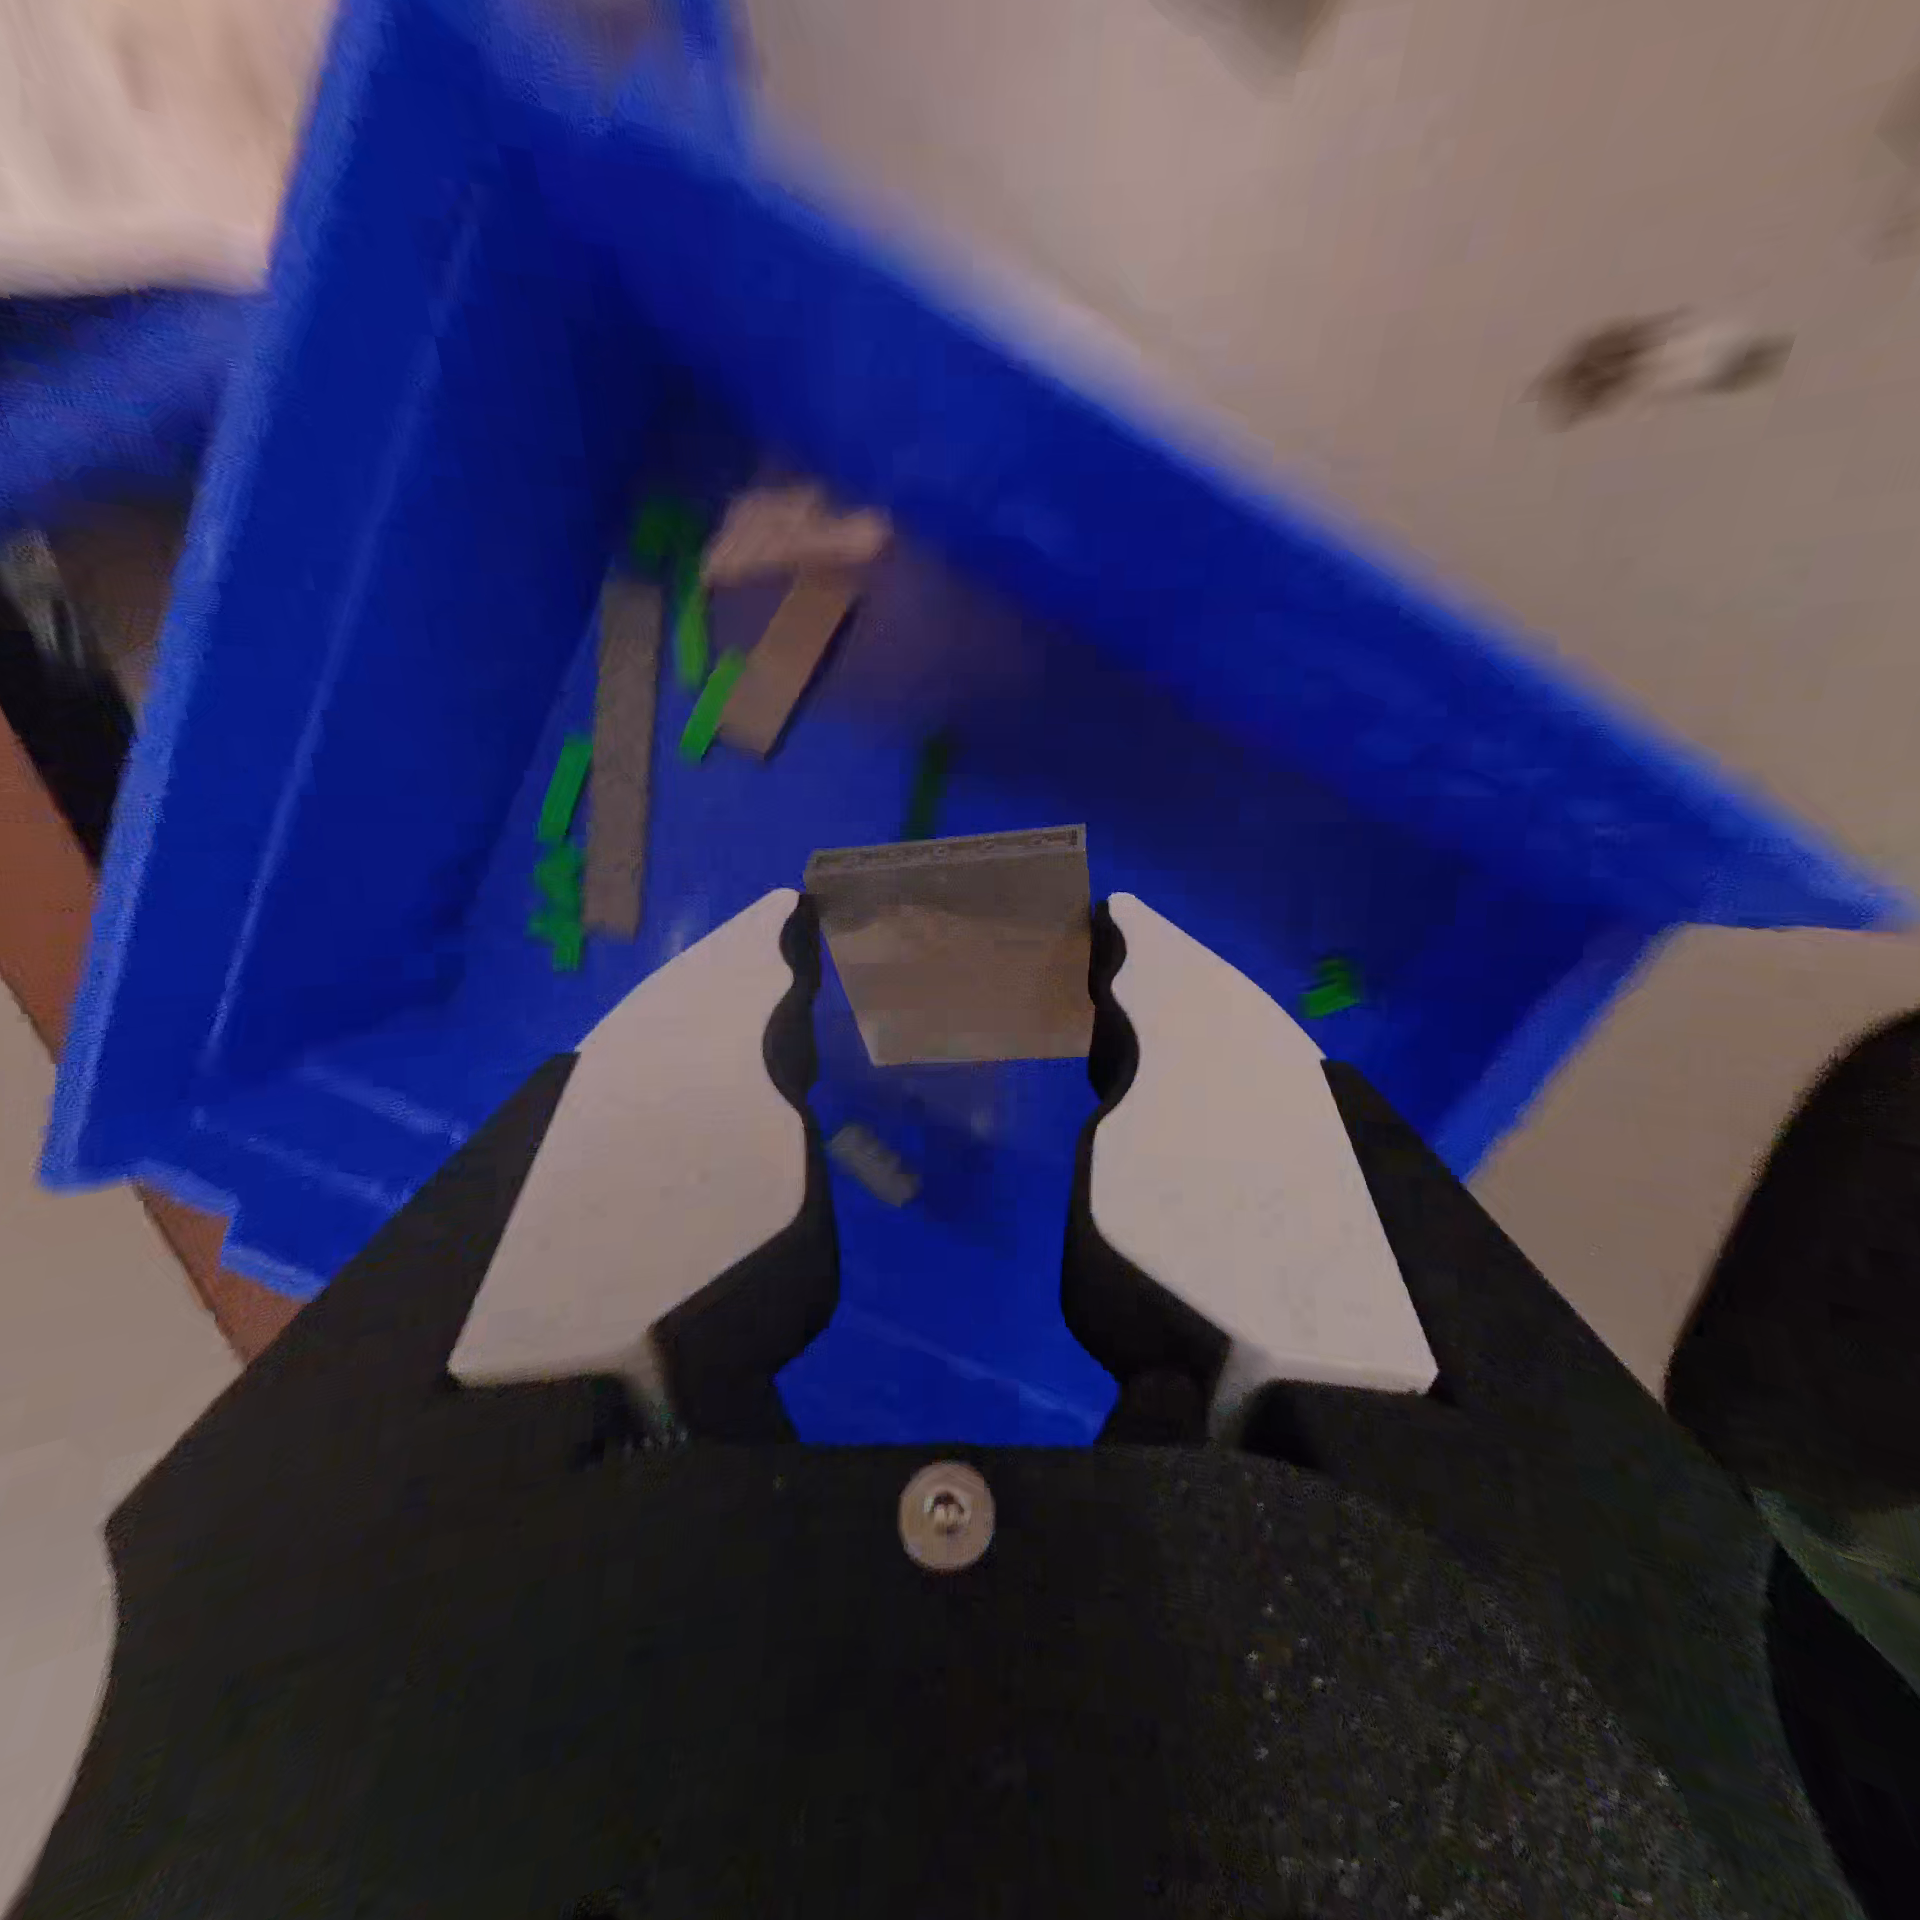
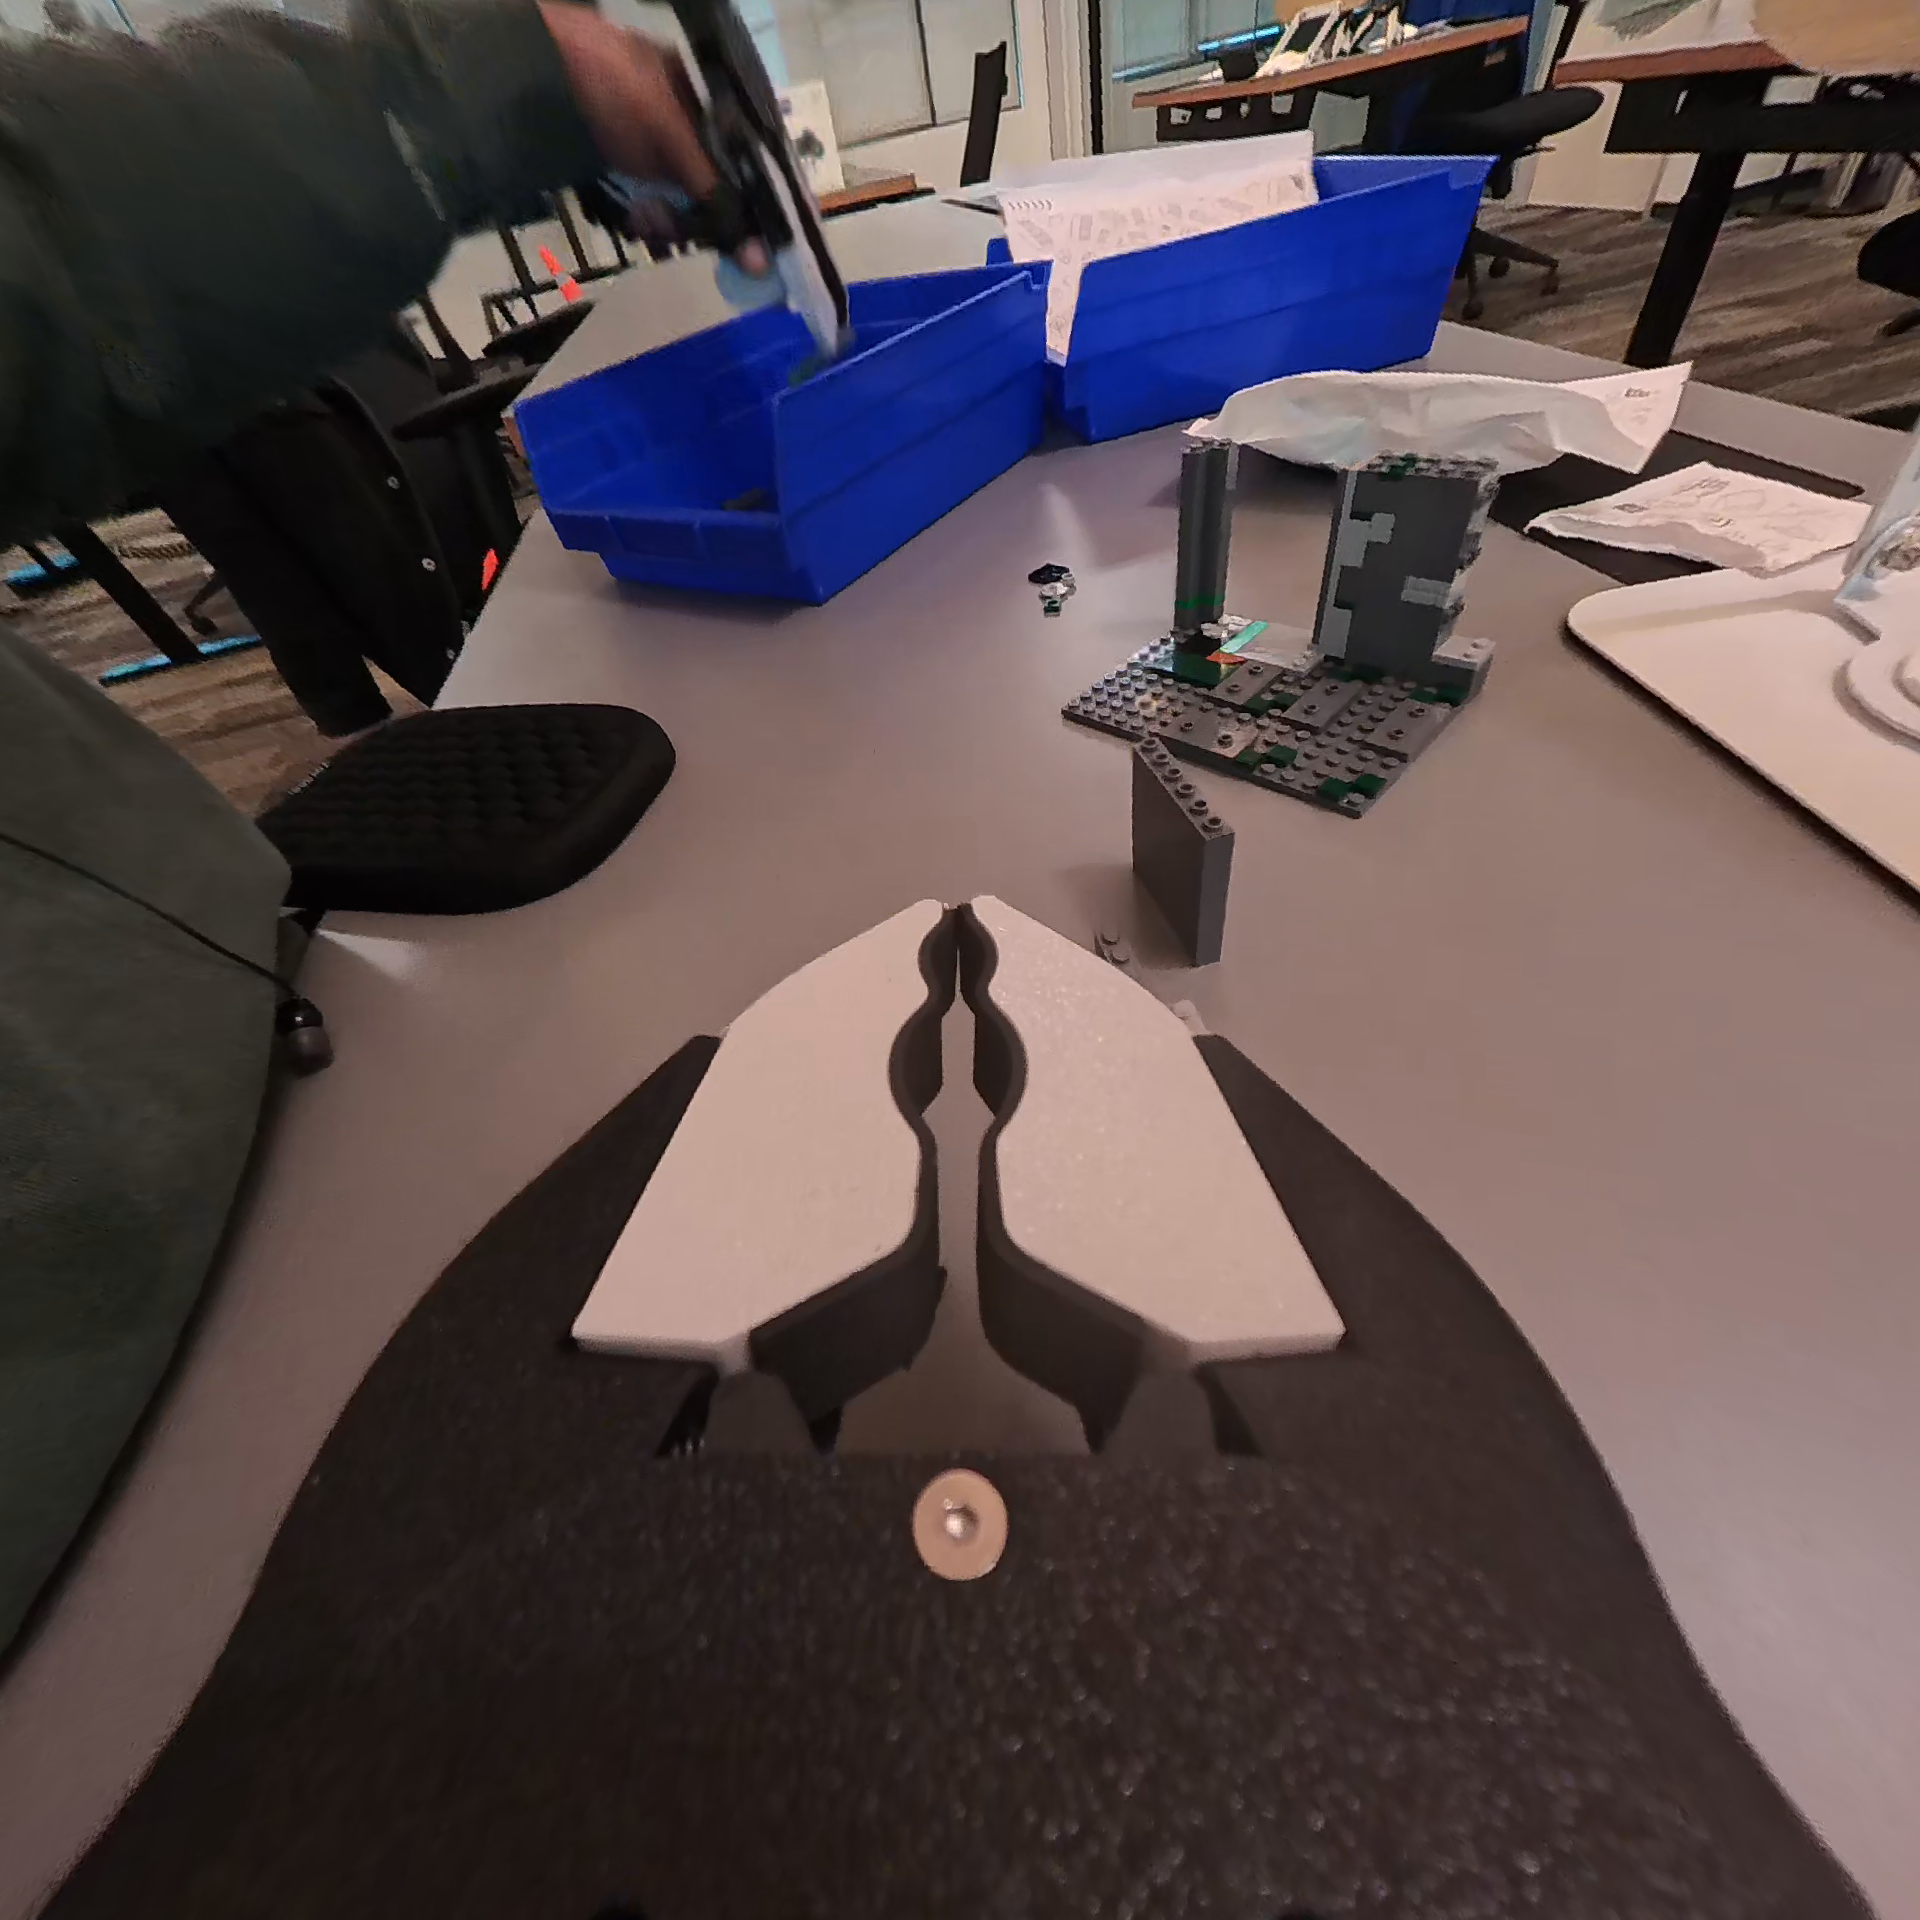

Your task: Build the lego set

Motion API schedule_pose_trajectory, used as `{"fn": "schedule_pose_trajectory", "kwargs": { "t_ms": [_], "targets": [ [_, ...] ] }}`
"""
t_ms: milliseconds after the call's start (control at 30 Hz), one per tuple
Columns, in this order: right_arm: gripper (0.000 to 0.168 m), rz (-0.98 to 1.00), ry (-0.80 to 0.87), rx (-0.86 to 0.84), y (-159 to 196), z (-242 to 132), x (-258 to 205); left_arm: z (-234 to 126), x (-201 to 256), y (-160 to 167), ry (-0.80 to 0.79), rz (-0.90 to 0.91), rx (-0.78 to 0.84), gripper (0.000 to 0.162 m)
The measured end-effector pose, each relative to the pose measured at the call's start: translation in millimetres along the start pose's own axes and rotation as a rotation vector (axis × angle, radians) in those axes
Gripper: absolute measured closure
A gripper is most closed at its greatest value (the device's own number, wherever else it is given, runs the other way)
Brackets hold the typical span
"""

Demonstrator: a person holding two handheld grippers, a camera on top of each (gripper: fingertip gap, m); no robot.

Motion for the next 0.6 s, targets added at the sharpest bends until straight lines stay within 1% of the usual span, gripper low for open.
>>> {"fn": "schedule_pose_trajectory", "kwargs": {
  "t_ms": [67,133,200,267,367,467,600],
  "targets": [
    [0.168,-0.065,0.032,-0.033,-3.2,4.0,-3.5,-28.7,41.0,-6.4,0.092,0.079,0.167,0.112],
    [0.168,-0.149,0.082,-0.054,-10.3,9.9,-8.7,-49.0,92.1,-8.9,0.254,0.163,0.317,0.112],
    [0.162,-0.225,0.137,-0.066,-20.1,17.6,-15.4,-58.6,143.8,-7.4,0.394,0.239,0.432,0.112],
    [0.156,-0.292,0.198,-0.067,-31.3,26.3,-23.9,-58.5,196.2,-4.1,0.56,0.288,0.525,0.112],
    [0.148,-0.366,0.298,-0.044,-47.2,38.5,-39.6,-43.5,270.0,2.6,0.815,0.292,0.597,0.112],
    [0.144,-0.399,0.382,-0.008,-60.3,46.7,-52.7,-22.9,331.4,8.2,1.058,0.234,0.606,0.112],
    [0.139,-0.396,0.493,0.026,-69.0,42.8,-52.6,-0.6,380.8,6.0,1.316,0.046,0.55,0.112]
  ]
}}
Point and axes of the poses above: each gripper's, where its closed fingertips meet, z out along the fingers, y out of its underside, x = y × z across the jaws, the point moved 7 cm from there along -z, back along the fingers, and after that the axes turned 13 degrees about -z, right-handed, at the moved point
